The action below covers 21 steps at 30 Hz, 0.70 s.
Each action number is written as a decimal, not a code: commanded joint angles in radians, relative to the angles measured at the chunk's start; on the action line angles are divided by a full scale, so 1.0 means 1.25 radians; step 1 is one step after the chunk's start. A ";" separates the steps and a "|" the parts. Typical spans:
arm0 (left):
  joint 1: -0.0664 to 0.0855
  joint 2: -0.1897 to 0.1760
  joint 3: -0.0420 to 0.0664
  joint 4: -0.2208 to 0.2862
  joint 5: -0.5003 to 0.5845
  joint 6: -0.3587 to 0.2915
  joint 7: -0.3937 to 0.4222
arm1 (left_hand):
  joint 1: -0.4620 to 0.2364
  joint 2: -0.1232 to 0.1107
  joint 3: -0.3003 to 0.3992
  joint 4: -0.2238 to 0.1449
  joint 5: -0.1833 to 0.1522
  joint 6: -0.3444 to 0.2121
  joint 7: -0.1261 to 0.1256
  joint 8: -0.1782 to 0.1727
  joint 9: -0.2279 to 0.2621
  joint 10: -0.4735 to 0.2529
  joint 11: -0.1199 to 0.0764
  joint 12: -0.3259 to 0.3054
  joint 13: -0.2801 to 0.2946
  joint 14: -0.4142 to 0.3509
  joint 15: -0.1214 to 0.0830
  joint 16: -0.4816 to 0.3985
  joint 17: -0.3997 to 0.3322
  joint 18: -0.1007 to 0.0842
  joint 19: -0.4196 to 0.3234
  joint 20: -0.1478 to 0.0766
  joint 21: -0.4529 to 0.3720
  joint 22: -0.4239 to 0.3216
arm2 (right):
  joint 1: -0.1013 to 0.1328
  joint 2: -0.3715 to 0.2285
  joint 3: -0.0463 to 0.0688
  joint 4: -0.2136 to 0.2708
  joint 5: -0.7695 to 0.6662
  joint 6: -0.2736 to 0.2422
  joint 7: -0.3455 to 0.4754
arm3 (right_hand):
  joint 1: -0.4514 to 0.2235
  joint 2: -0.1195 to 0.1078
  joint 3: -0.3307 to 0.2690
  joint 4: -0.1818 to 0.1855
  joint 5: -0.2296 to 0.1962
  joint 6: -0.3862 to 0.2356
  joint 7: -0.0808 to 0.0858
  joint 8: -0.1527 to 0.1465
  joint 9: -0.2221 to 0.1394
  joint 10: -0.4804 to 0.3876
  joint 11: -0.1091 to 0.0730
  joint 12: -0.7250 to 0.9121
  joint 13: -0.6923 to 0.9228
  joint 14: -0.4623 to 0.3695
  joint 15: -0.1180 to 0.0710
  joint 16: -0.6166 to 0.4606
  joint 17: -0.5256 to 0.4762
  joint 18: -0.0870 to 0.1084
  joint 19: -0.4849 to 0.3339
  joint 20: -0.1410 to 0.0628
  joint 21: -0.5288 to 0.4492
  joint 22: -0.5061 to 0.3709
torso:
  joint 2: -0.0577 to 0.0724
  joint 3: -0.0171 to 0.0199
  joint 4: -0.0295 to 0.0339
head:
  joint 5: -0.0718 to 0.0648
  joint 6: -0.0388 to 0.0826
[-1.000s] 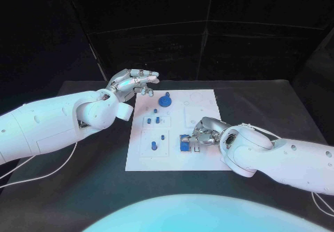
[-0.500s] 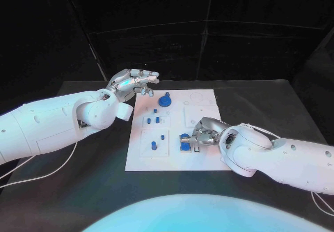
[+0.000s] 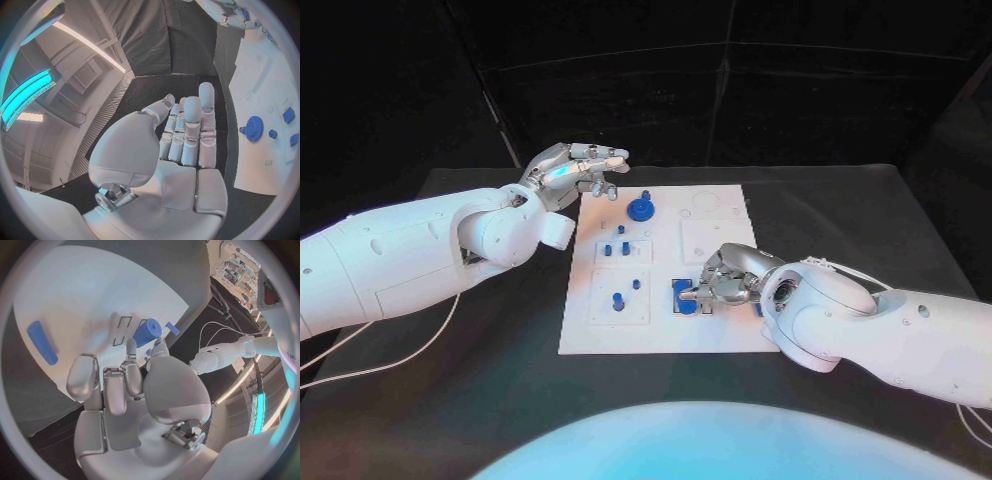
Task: Assemble the parts on the task board
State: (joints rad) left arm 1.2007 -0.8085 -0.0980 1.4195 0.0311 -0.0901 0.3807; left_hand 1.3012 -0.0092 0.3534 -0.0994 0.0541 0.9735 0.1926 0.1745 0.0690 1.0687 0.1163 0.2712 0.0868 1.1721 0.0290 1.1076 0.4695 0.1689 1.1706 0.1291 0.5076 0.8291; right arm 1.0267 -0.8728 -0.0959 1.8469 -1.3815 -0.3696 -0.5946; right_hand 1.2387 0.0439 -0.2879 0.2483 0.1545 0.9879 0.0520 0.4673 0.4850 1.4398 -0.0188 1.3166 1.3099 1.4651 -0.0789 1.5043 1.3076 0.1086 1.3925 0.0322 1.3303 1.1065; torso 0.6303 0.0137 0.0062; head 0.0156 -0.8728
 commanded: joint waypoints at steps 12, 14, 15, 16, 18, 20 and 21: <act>0.001 0.001 0.001 -0.002 -0.003 0.015 -0.007 | -0.005 -0.003 0.005 0.002 0.003 -0.005 -0.002 0.004 -0.001 -0.007 -0.001 0.004 -0.001 -0.004 0.002 -0.001 -0.002 0.010 0.008 0.001 -0.004 -0.001 | 0.001 -0.017 0.000 0.014 0.007 -0.037 0.079 | -0.008 0.010 -0.004 0.015 -0.001 0.009 -0.001 -0.001 0.004 0.010 -0.003 0.010 0.050 0.066 -0.005 0.008 0.114 -0.018 0.008 -0.005 0.008 0.011 | 0.000 -0.0011 0.0014 | -0.001 0.003; 0.001 0.001 0.001 -0.002 -0.003 0.016 -0.008 | -0.005 -0.003 0.005 0.002 0.003 -0.005 -0.002 0.004 -0.001 -0.007 -0.001 0.004 -0.001 -0.004 0.002 -0.001 -0.002 0.010 0.008 0.001 -0.004 -0.001 | 0.001 -0.020 0.000 0.016 0.009 -0.031 0.084 | -0.008 0.010 -0.004 0.016 -0.001 0.009 -0.002 -0.001 0.004 0.010 -0.003 0.009 0.050 0.066 -0.005 0.008 0.114 -0.018 0.007 -0.005 0.008 0.011 | 0.000 -0.0009 0.0010 | -0.001 0.002; 0.001 0.000 0.001 -0.001 -0.003 0.016 -0.009 | -0.005 -0.003 0.005 0.002 0.003 -0.005 -0.002 0.004 -0.001 -0.007 -0.001 0.004 -0.001 -0.004 0.002 -0.001 -0.002 0.010 0.008 0.001 -0.004 -0.001 | 0.001 -0.023 0.000 0.018 0.011 -0.025 0.088 | -0.003 0.009 -0.003 0.014 0.000 0.009 -0.002 -0.001 0.005 0.010 -0.003 0.009 0.050 0.066 -0.006 0.008 0.114 -0.018 0.008 -0.005 0.008 0.012 | 0.000 -0.0010 0.0012 | -0.001 0.001; 0.001 0.000 0.001 -0.001 -0.003 0.016 -0.009 | -0.005 -0.003 0.005 0.002 0.003 -0.005 -0.002 0.004 -0.001 -0.007 -0.001 0.004 -0.001 -0.004 0.002 -0.001 -0.002 0.010 0.008 0.001 -0.004 -0.001 | 0.001 -0.025 0.000 0.019 0.016 -0.021 0.092 | 0.004 0.008 -0.003 0.012 0.002 0.009 -0.002 -0.002 0.005 0.010 -0.003 0.009 0.050 0.066 -0.006 0.008 0.114 -0.018 0.008 -0.006 0.009 0.012 | 0.000 -0.0010 0.0010 | -0.002 0.001; 0.001 0.000 0.001 -0.001 -0.003 0.017 -0.010 | -0.005 -0.002 0.006 0.002 0.003 -0.006 -0.002 0.004 -0.001 -0.007 -0.001 0.004 -0.001 -0.004 0.002 -0.001 -0.001 0.010 0.008 0.001 -0.004 -0.001 | 0.001 -0.028 0.000 0.020 0.027 -0.014 0.099 | 0.022 0.009 0.001 0.004 0.010 0.009 -0.002 -0.002 0.007 0.010 -0.004 0.009 0.051 0.066 -0.007 0.008 0.115 -0.018 0.008 -0.007 0.009 0.013 | 0.000 -0.0014 0.0007 | -0.003 0.002; 0.001 -0.001 0.001 -0.001 -0.003 0.017 -0.010 | -0.005 -0.002 0.006 0.002 0.003 -0.006 -0.002 0.004 -0.001 -0.007 -0.001 0.004 -0.001 -0.004 0.002 -0.001 -0.001 0.010 0.008 0.001 -0.004 -0.001 | 0.001 -0.030 0.000 0.020 0.034 -0.006 0.102 | 0.039 0.011 0.005 -0.006 0.015 0.009 -0.002 -0.003 0.009 0.010 -0.004 0.008 0.051 0.066 -0.007 0.008 0.115 -0.018 0.008 -0.007 0.010 0.014 | 0.000 -0.0018 0.0000 | -0.004 0.002; 0.001 -0.001 0.001 -0.001 -0.003 0.017 -0.010 | -0.005 -0.002 0.006 0.002 0.003 -0.006 -0.002 0.004 -0.001 -0.007 -0.001 0.004 -0.001 -0.004 0.002 -0.001 -0.001 0.010 0.008 0.001 -0.004 -0.001 | 0.001 -0.031 0.000 0.020 0.036 -0.001 0.104 | 0.049 0.011 0.007 -0.011 0.018 0.009 -0.002 -0.003 0.009 0.010 -0.004 0.008 0.051 0.066 -0.007 0.008 0.115 -0.018 0.008 -0.007 0.010 0.014 | 0.000 -0.0018 0.0001 | -0.004 0.002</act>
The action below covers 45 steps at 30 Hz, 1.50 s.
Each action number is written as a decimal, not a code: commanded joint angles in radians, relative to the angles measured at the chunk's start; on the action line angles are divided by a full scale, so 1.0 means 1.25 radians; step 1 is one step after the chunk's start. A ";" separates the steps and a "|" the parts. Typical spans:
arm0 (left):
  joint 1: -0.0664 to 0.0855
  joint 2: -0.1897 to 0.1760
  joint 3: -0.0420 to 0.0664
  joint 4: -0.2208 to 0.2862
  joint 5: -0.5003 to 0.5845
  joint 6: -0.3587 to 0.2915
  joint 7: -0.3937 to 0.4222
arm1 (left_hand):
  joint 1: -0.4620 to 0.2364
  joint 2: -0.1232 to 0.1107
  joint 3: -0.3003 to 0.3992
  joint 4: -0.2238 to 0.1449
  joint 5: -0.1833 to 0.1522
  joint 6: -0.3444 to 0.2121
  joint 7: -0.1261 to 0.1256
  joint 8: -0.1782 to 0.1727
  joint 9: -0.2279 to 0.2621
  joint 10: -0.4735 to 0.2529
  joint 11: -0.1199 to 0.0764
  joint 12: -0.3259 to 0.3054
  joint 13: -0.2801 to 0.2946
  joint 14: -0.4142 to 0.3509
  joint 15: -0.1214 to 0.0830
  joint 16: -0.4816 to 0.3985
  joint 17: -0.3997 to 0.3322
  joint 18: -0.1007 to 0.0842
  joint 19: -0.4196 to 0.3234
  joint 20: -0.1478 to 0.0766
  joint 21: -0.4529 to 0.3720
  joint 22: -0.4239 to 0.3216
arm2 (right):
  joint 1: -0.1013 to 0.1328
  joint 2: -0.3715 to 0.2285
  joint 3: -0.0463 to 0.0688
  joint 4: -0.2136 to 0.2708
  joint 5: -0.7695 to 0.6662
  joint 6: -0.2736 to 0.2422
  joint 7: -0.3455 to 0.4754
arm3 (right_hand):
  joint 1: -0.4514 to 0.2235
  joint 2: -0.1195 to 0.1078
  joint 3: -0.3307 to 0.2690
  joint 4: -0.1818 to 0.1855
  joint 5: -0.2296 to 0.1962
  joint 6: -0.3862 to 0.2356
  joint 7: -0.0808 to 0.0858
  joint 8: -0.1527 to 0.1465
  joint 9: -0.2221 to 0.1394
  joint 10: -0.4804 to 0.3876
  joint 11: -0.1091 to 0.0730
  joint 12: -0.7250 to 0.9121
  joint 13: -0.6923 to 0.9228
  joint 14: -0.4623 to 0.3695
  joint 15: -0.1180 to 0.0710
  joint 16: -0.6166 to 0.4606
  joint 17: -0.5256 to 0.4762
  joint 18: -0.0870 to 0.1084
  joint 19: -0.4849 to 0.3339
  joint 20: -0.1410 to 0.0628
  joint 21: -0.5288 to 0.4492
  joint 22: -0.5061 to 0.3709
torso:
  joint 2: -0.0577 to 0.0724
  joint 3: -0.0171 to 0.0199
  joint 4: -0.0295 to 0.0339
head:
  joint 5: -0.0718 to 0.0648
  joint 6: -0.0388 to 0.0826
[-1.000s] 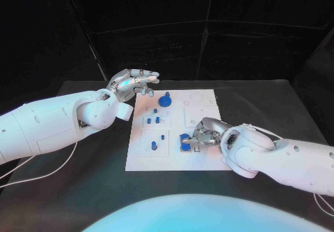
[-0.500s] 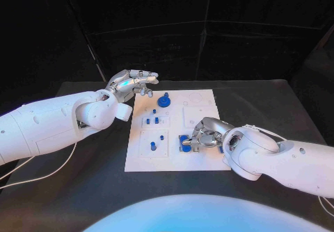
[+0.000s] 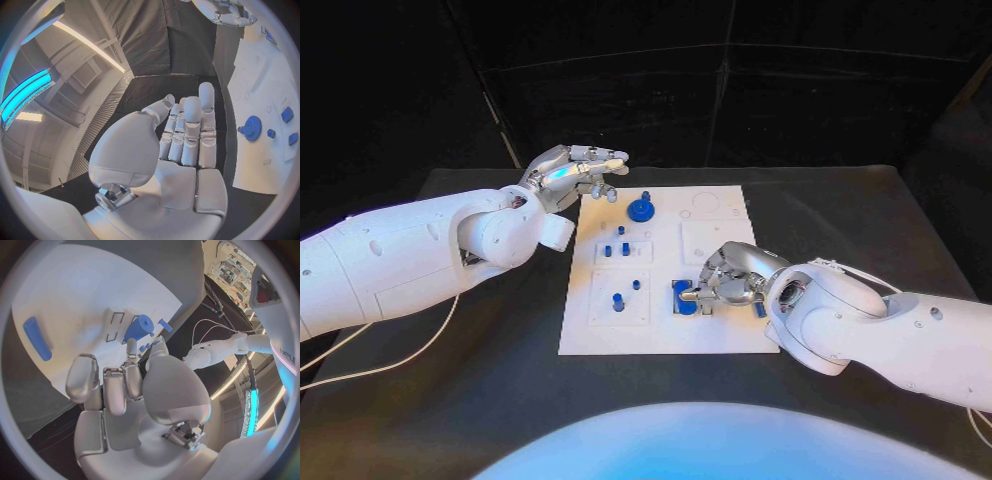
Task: Assemble the parts on the task board
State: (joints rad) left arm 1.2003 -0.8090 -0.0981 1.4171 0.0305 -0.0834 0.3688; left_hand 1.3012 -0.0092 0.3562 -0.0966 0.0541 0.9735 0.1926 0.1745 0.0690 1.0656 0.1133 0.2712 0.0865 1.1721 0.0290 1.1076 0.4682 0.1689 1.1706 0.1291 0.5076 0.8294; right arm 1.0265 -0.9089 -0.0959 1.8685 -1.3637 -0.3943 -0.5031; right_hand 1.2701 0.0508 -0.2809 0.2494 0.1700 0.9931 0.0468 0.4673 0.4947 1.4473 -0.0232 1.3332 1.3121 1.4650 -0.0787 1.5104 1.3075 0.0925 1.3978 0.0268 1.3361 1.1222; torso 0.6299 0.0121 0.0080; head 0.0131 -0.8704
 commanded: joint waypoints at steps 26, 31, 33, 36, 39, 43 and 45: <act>0.001 0.000 0.001 0.001 -0.003 0.015 -0.002 | -0.005 -0.002 0.004 -0.001 0.003 -0.006 -0.002 0.004 -0.001 -0.005 0.001 0.004 -0.001 -0.004 0.002 0.000 0.000 0.010 0.008 0.001 -0.004 -0.001 | 0.001 0.031 0.000 -0.040 0.024 0.029 0.026 | 0.123 0.037 0.044 -0.071 -0.016 0.010 -0.003 -0.010 0.005 0.006 -0.005 -0.004 0.055 0.067 -0.010 0.005 0.120 -0.006 0.004 -0.006 0.009 0.009 | 0.001 -0.0004 0.0011 | -0.003 0.000; 0.002 -0.002 0.001 0.001 -0.003 0.016 -0.003 | -0.005 -0.002 0.004 -0.001 0.003 -0.006 -0.002 0.004 -0.001 -0.005 0.001 0.004 -0.001 -0.004 0.002 0.000 0.000 0.010 0.008 0.001 -0.004 -0.001 | 0.001 0.037 0.000 -0.046 0.024 0.042 0.026 | 0.123 0.037 0.044 -0.071 -0.015 0.010 -0.003 -0.010 0.005 0.006 -0.005 -0.004 0.054 0.067 -0.010 0.005 0.119 -0.006 0.004 -0.006 0.009 0.009 | 0.001 -0.0006 0.0014 | -0.002 -0.001; 0.002 -0.002 0.001 0.001 -0.003 0.016 -0.003 | -0.005 -0.002 0.004 -0.001 0.003 -0.006 -0.002 0.004 -0.001 -0.005 0.001 0.004 -0.001 -0.004 0.002 0.000 0.000 0.010 0.008 0.001 -0.004 -0.001 | 0.001 0.039 0.000 -0.046 0.024 0.051 0.029 | 0.123 0.036 0.044 -0.072 -0.015 0.009 -0.002 -0.011 0.004 0.005 -0.005 -0.006 0.053 0.066 -0.010 0.004 0.117 -0.006 0.003 -0.005 0.008 0.008 | 0.001 -0.0004 0.0006 | 0.000 -0.002; 0.002 -0.003 0.001 0.001 -0.003 0.017 -0.004 | -0.004 -0.002 0.005 -0.002 0.003 -0.007 -0.002 0.005 -0.001 -0.006 0.001 0.005 -0.002 -0.004 0.002 -0.001 0.000 0.010 0.008 0.000 -0.004 -0.001 | 0.001 0.041 0.000 -0.046 0.024 0.063 0.033 | 0.132 0.037 0.047 -0.079 -0.015 0.006 -0.002 -0.015 0.003 0.004 -0.004 -0.007 0.053 0.066 -0.010 0.002 0.115 -0.006 0.002 -0.005 0.007 0.007 | 0.002 -0.0006 0.0003 | 0.000 -0.002; 0.002 -0.003 0.001 0.001 -0.003 0.018 -0.004 | -0.002 -0.001 0.007 -0.003 0.003 -0.007 -0.002 0.005 -0.001 -0.007 0.001 0.005 -0.002 -0.004 0.001 0.000 0.000 0.010 0.008 0.000 -0.004 -0.001 | 0.001 0.041 0.000 -0.046 0.023 0.076 0.033 | 0.143 0.034 0.049 -0.087 -0.016 0.006 -0.002 -0.018 0.002 0.003 -0.004 -0.008 0.053 0.066 -0.009 0.002 0.115 -0.006 0.001 -0.005 0.006 0.005 | 0.001 -0.0007 0.0000 | 0.000 -0.002; 0.002 -0.003 0.001 0.001 -0.004 0.019 -0.006 | -0.001 0.000 0.009 -0.004 0.003 -0.007 -0.002 0.006 -0.001 -0.007 0.001 0.006 -0.002 -0.004 0.001 0.000 0.000 0.010 0.008 0.000 -0.004 -0.001 | 0.001 0.039 0.000 -0.046 0.018 0.095 0.033 | 0.159 0.032 0.053 -0.100 -0.022 0.009 -0.002 -0.021 0.001 0.002 -0.004 -0.009 0.053 0.066 -0.009 0.002 0.115 -0.006 -0.001 -0.004 0.006 0.005 | 0.001 0.0003 0.0001 | 0.000 -0.002; 0.002 -0.003 0.001 0.001 -0.009 0.020 -0.007 | -0.001 0.000 0.009 -0.004 0.003 -0.007 -0.002 0.006 -0.001 -0.007 0.001 0.006 -0.002 -0.004 0.001 0.000 0.000 0.010 0.008 0.000 -0.004 -0.001 | 0.001 0.038 0.000 -0.046 0.017 0.100 0.035 | 0.168 0.032 0.055 -0.106 -0.027 0.010 -0.001 -0.024 0.000 0.002 -0.004 -0.009 0.054 0.066 -0.009 0.002 0.115 -0.005 -0.002 -0.004 0.005 0.004 | 0.001 0.0004 0.0004 | 0.001 -0.002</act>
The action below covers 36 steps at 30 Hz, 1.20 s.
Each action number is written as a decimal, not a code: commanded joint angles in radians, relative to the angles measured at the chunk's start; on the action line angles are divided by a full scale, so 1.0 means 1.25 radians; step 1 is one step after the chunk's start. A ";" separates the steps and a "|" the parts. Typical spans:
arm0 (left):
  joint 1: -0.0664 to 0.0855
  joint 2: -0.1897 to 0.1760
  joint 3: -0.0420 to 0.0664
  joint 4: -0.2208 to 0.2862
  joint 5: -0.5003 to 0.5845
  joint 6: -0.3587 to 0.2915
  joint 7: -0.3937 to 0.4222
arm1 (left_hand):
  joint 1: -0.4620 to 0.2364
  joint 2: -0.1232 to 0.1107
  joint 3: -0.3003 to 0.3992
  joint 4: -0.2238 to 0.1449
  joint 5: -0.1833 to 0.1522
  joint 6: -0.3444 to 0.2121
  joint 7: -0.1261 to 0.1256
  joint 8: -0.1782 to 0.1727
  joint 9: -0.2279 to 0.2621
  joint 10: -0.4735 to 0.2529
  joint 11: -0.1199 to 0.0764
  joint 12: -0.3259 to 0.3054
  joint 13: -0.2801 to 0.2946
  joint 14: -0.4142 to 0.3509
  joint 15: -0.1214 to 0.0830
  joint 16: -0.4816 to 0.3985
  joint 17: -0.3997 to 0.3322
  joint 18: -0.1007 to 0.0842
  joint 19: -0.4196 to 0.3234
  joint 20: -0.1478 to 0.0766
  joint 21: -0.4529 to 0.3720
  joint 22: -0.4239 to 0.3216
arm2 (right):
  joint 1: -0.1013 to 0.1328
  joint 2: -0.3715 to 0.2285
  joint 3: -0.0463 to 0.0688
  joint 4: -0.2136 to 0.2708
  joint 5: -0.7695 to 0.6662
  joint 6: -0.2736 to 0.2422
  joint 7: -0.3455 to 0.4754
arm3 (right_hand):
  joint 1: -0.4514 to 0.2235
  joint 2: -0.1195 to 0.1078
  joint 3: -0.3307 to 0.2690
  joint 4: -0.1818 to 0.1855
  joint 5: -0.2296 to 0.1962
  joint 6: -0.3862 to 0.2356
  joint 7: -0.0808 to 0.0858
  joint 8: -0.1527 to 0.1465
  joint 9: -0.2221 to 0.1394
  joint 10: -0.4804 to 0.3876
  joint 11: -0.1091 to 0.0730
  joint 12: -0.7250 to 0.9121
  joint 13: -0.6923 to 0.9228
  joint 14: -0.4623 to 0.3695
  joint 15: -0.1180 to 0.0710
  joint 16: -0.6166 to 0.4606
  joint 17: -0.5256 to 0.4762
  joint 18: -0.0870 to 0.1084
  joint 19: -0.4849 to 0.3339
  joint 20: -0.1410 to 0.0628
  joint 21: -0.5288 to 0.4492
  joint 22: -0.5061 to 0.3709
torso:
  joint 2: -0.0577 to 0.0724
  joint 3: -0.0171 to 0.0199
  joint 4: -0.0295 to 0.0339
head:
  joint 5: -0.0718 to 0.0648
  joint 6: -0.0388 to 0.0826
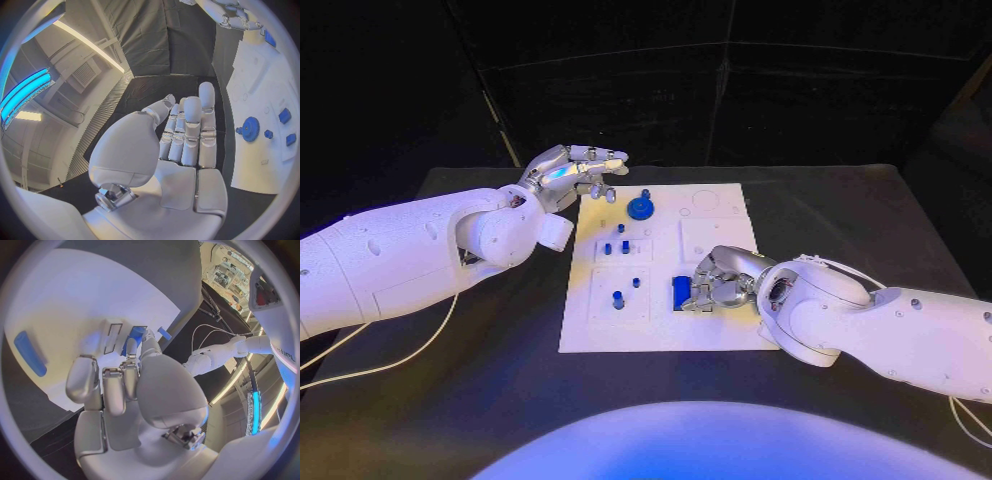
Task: Assemble the parts on the task board
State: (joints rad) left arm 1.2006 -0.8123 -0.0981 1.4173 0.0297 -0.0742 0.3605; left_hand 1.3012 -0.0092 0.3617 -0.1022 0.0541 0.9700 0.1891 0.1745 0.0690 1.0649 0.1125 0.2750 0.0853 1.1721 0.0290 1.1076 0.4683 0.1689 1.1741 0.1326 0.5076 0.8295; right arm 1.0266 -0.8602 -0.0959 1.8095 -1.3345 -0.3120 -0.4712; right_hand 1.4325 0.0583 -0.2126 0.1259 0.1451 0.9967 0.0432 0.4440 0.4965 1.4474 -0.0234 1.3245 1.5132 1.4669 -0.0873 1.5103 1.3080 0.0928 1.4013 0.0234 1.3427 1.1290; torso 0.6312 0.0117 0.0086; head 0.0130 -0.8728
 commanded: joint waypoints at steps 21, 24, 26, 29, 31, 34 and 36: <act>0.001 -0.002 0.001 -0.003 -0.017 0.012 -0.006 | 0.002 0.002 0.007 -0.001 0.003 -0.005 0.001 0.007 -0.001 -0.007 0.002 0.004 -0.001 -0.005 0.001 0.000 -0.001 0.011 0.006 -0.003 -0.004 -0.001 | 0.001 -0.149 0.000 0.082 0.045 -0.145 0.152 | -0.041 0.009 -0.051 0.048 0.101 -0.054 0.040 -0.071 -0.032 -0.021 0.028 -0.038 -0.130 0.060 0.023 -0.009 0.096 -0.003 -0.017 0.018 -0.013 -0.022 | -0.002 0.0017 -0.0023 | 0.009 0.000; 0.001 -0.003 0.001 -0.005 -0.017 0.010 -0.004 | 0.001 0.002 0.007 -0.001 0.003 -0.005 0.001 0.007 -0.001 -0.007 0.002 0.004 -0.001 -0.005 0.001 0.000 0.000 0.011 0.006 -0.003 -0.004 -0.001 | 0.002 -0.195 0.000 0.093 0.071 -0.151 0.178 | -0.039 0.008 -0.057 0.053 0.089 -0.061 0.045 -0.083 -0.039 -0.026 0.033 -0.045 -0.134 0.060 0.027 -0.011 0.094 -0.002 -0.019 0.023 -0.015 -0.025 | -0.003 0.0005 -0.0068 | 0.008 0.000; 0.001 -0.002 0.001 -0.006 -0.017 0.009 -0.003 | 0.001 0.002 0.007 0.000 0.003 -0.005 0.001 0.007 -0.001 -0.007 0.002 0.004 -0.001 -0.005 0.001 0.000 0.000 0.011 0.006 -0.003 -0.004 -0.001 | 0.002 -0.221 0.000 0.088 0.075 -0.144 0.191 | -0.036 0.006 -0.062 0.055 0.089 -0.075 0.051 -0.099 -0.048 -0.036 0.038 -0.061 -0.146 0.057 0.031 -0.018 0.081 0.001 -0.026 0.028 -0.023 -0.040 | -0.006 0.0004 -0.0113 | 0.007 0.001; 0.001 0.001 0.000 -0.007 -0.017 0.009 -0.003 | 0.000 0.002 0.007 0.000 0.003 -0.005 0.001 0.007 -0.001 -0.007 0.002 0.005 -0.001 -0.005 0.001 0.000 -0.001 0.010 0.006 -0.003 -0.004 -0.001 | 0.002 -0.242 0.000 0.078 0.069 -0.132 0.191 | -0.034 0.006 -0.065 0.058 0.089 -0.078 0.054 -0.108 -0.054 -0.040 0.041 -0.069 -0.152 0.056 0.034 -0.020 0.077 0.003 -0.029 0.030 -0.027 -0.045 | -0.008 0.0008 -0.0119 | 0.004 0.002; 0.001 0.002 0.000 -0.007 -0.017 0.009 -0.002 | -0.001 0.002 0.007 0.001 0.003 -0.005 0.001 0.007 -0.001 -0.007 0.002 0.005 -0.001 -0.005 0.001 0.000 -0.001 0.010 0.006 -0.003 -0.004 -0.001 | 0.002 -0.249 0.000 0.069 0.052 -0.122 0.180 | -0.033 0.008 -0.065 0.059 0.088 -0.075 0.054 -0.109 -0.055 -0.043 0.041 -0.073 -0.155 0.055 0.034 -0.023 0.073 0.003 -0.031 0.031 -0.028 -0.048 | -0.007 0.0000 -0.0104 | -0.004 0.006; 0.001 0.003 0.000 -0.007 -0.017 0.008 -0.002 | -0.001 0.002 0.007 0.001 0.003 -0.005 0.001 0.007 -0.001 -0.007 0.002 0.005 -0.001 -0.005 0.001 0.000 -0.001 0.010 0.006 -0.003 -0.004 -0.001 | 0.002 -0.248 0.000 0.054 0.015 -0.104 0.134 | -0.034 0.002 -0.073 0.065 0.092 -0.065 0.053 -0.114 -0.061 -0.049 0.040 -0.086 -0.165 0.053 0.034 -0.027 0.067 0.005 -0.034 0.033 -0.033 -0.055 | -0.006 0.0002 -0.0110 | -0.013 0.010; 0.001 0.002 -0.001 -0.008 -0.017 0.008 -0.002 | -0.001 0.002 0.007 0.001 0.003 -0.005 0.001 0.007 -0.001 -0.007 0.002 0.005 -0.001 -0.005 0.001 0.000 -0.001 0.010 0.006 -0.003 -0.004 -0.001 | 0.001 -0.241 0.000 0.043 -0.015 -0.097 0.096 | -0.046 -0.014 -0.087 0.075 0.106 -0.048 0.048 -0.111 -0.062 -0.053 0.038 -0.096 -0.173 0.052 0.033 -0.031 0.061 0.006 -0.036 0.033 -0.037 -0.061 | -0.007 0.0011 -0.0115 | -0.020 0.014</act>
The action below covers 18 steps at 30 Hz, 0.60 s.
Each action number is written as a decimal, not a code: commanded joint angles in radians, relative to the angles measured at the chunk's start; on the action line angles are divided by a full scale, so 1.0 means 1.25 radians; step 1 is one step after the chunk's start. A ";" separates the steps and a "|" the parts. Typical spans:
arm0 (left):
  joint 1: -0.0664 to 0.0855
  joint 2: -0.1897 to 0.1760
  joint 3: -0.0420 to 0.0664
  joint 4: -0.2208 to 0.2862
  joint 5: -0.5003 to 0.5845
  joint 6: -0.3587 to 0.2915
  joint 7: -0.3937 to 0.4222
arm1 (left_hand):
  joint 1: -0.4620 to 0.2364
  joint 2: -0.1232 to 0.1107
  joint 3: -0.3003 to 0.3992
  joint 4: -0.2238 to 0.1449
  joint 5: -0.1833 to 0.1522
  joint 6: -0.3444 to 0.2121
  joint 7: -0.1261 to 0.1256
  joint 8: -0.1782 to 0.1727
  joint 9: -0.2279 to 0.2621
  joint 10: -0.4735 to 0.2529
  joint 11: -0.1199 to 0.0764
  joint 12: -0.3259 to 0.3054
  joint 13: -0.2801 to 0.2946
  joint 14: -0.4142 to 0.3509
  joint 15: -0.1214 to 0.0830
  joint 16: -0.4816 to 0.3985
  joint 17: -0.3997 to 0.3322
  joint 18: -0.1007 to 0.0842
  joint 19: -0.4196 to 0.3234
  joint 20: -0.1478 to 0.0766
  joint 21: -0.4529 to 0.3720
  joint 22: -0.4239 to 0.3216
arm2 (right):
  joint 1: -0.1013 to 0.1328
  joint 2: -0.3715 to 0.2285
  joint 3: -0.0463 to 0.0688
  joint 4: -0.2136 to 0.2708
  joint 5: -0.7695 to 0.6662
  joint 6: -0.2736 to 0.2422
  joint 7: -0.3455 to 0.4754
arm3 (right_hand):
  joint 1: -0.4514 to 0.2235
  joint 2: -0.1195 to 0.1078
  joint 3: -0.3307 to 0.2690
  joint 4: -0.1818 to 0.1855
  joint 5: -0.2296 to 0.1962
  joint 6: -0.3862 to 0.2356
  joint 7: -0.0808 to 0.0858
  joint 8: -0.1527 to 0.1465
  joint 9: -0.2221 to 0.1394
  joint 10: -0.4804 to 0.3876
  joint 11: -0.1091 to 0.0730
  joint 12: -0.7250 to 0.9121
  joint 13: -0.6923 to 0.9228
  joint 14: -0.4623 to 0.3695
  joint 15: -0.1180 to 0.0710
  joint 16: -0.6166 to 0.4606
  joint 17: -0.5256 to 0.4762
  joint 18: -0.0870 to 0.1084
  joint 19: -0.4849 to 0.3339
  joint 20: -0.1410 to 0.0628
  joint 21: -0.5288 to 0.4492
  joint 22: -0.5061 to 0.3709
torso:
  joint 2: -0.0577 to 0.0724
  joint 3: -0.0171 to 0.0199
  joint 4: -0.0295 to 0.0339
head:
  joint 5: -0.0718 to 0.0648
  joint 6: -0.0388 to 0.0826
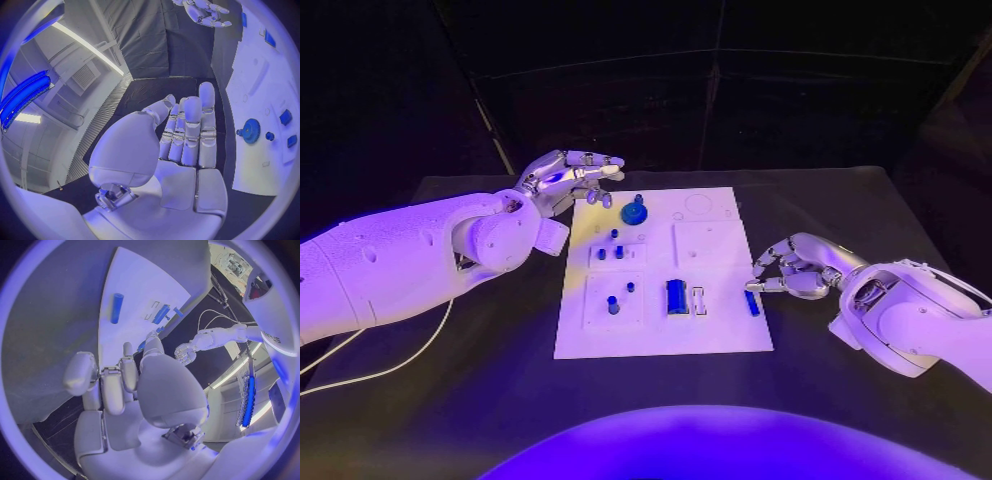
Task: Assemble the parts on the task board
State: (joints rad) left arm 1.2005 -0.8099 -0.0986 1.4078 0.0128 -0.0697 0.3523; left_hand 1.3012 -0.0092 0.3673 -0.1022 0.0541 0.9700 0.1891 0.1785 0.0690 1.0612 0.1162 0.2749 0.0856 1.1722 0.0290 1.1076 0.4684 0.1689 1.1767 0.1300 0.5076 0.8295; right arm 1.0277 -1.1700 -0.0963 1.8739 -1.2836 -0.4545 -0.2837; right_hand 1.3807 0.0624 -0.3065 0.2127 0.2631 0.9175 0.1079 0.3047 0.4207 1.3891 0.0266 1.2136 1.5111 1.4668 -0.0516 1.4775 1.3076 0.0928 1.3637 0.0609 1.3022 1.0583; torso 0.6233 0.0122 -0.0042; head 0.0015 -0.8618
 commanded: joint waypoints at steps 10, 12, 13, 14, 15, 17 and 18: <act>0.001 0.000 -0.004 0.000 -0.003 0.005 0.006 | -0.002 0.002 0.002 0.001 0.003 -0.005 0.001 0.004 -0.001 -0.004 -0.001 0.005 -0.001 -0.005 0.002 0.000 -0.001 0.010 0.004 0.000 -0.004 -0.001 | -0.001 0.034 -0.001 -0.033 -0.155 0.077 -0.150 | -0.006 -0.029 -0.020 0.030 0.005 0.056 -0.017 0.013 -0.001 0.010 -0.014 0.013 -0.158 0.052 -0.005 -0.008 0.059 0.007 -0.004 -0.005 -0.009 -0.008 | 0.000 -0.0008 -0.0042 | -0.021 0.006; 0.001 0.000 -0.005 0.000 -0.003 0.006 0.006 | -0.002 0.002 0.002 0.001 0.003 -0.005 0.001 0.004 -0.001 -0.004 -0.001 0.005 -0.001 -0.005 0.002 0.000 -0.001 0.010 0.004 0.000 -0.004 -0.001 | -0.001 0.039 -0.001 -0.036 -0.168 0.095 -0.158 | -0.006 -0.029 -0.020 0.031 0.004 0.059 -0.018 0.015 -0.001 0.012 -0.014 0.017 -0.155 0.053 -0.005 -0.008 0.060 0.006 -0.004 -0.006 -0.008 -0.007 | 0.000 -0.0005 -0.0026 | -0.024 0.006; 0.001 0.001 -0.005 0.000 -0.003 0.007 0.006 | -0.002 0.002 0.002 0.001 0.003 -0.005 0.001 0.004 -0.001 -0.004 -0.001 0.005 -0.001 -0.005 0.002 0.000 -0.001 0.010 0.004 0.000 -0.004 -0.001 | -0.001 0.042 -0.001 -0.038 -0.172 0.103 -0.162 | -0.005 -0.029 -0.020 0.032 0.004 0.060 -0.018 0.015 0.000 0.013 -0.015 0.017 -0.155 0.053 -0.006 -0.007 0.061 0.006 -0.004 -0.006 -0.008 -0.006 | 0.001 -0.0003 -0.0020 | -0.025 0.006; 0.001 0.001 -0.005 0.000 -0.003 0.007 0.006 | -0.002 0.002 0.002 0.001 0.003 -0.005 0.001 0.004 -0.001 -0.004 -0.001 0.005 -0.001 -0.005 0.002 0.000 -0.001 0.010 0.004 0.000 -0.004 -0.001 | -0.001 0.044 -0.001 -0.039 -0.176 0.111 -0.165 | -0.004 -0.029 -0.019 0.032 0.005 0.061 -0.018 0.016 0.000 0.013 -0.015 0.017 -0.155 0.053 -0.006 -0.007 0.061 0.006 -0.004 -0.006 -0.008 -0.006 | 0.001 0.0000 -0.0015 | -0.026 0.006; 0.000 0.001 -0.005 0.000 -0.003 0.007 0.006 | -0.002 0.002 0.002 0.001 0.003 -0.005 0.001 0.004 -0.001 -0.004 -0.001 0.005 -0.001 -0.005 0.002 0.000 -0.001 0.010 0.004 0.000 -0.004 -0.001 | -0.001 0.046 -0.001 -0.040 -0.179 0.119 -0.168 | -0.003 -0.029 -0.019 0.032 0.005 0.062 -0.019 0.016 0.000 0.013 -0.015 0.017 -0.155 0.053 -0.006 -0.008 0.061 0.006 -0.003 -0.007 -0.008 -0.006 | 0.001 0.0001 -0.0012 | -0.026 0.006; 0.000 0.000 -0.005 0.000 -0.003 0.007 0.006 | -0.002 0.002 0.002 0.001 0.003 -0.005 0.001 0.004 -0.001 -0.004 -0.001 0.005 -0.001 -0.005 0.002 0.000 -0.001 0.010 0.004 0.000 -0.004 -0.001 | -0.001 0.050 -0.001 -0.042 -0.184 0.130 -0.171 | -0.001 -0.028 -0.018 0.032 0.007 0.063 -0.019 0.017 0.000 0.013 -0.016 0.017 -0.155 0.053 -0.007 -0.008 0.061 0.006 -0.003 -0.007 -0.008 -0.006 | 0.001 0.0004 -0.0014 | -0.027 0.005; 0.000 0.000 -0.005 -0.001 -0.003 0.007 0.006 | -0.002 0.002 0.002 0.001 0.003 -0.005 0.001 0.004 -0.001 -0.004 -0.001 0.005 -0.001 -0.005 0.002 0.000 -0.001 0.010 0.004 0.000 -0.004 -0.001 | -0.001 0.052 -0.001 -0.043 -0.187 0.135 -0.173 | -0.001 -0.027 -0.017 0.032 0.007 0.063 -0.019 0.017 0.000 0.013 -0.016 0.018 -0.155 0.053 -0.007 -0.008 0.061 0.006 -0.003 -0.007 -0.008 -0.005 | 0.001 0.0003 -0.0017 | -0.028 0.005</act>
State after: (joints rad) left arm 1.1998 -0.8099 -0.1056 1.4071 0.0117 -0.0697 0.3523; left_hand 1.3012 -0.0092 0.3673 -0.1022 0.0541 0.9700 0.1891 0.1785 0.0690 1.0612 0.1162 0.2749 0.0856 1.1722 0.0289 1.1076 0.4675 0.1689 1.1767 0.1300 0.5076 0.8296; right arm 1.0255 -1.1071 -0.0974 1.8205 -1.4675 -0.3470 -0.4638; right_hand 1.3777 0.0330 -0.3283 0.2479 0.2708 0.9895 0.0824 0.3222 0.4196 1.3990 0.0101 1.2313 1.3720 1.4668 -0.0519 1.4724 1.3074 0.0929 1.3602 0.0568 1.2969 1.0509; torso 0.6239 0.0119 -0.0072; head -0.0313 -0.8547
